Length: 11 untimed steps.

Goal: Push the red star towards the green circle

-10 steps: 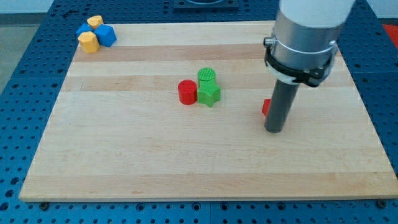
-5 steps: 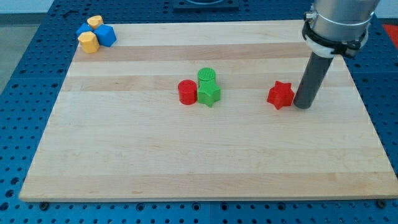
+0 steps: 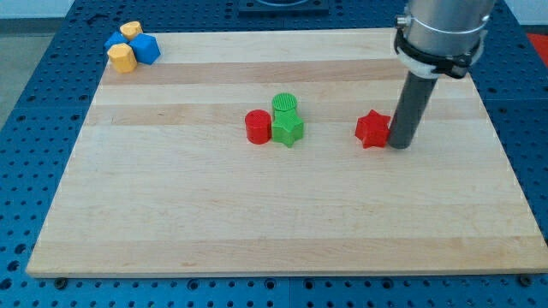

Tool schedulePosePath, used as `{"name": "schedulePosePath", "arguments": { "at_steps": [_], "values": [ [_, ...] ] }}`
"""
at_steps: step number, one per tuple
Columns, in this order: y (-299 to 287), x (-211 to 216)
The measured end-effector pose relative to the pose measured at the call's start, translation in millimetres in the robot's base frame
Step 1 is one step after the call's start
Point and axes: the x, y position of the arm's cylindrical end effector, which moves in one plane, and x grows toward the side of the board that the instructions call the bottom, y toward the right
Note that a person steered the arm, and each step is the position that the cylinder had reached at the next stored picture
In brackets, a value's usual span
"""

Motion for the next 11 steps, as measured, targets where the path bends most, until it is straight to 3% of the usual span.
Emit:
{"name": "schedulePosePath", "arguments": {
  "at_steps": [4, 11],
  "values": [
    [-53.4, -14.3],
    [-61.7, -46.3]
  ]
}}
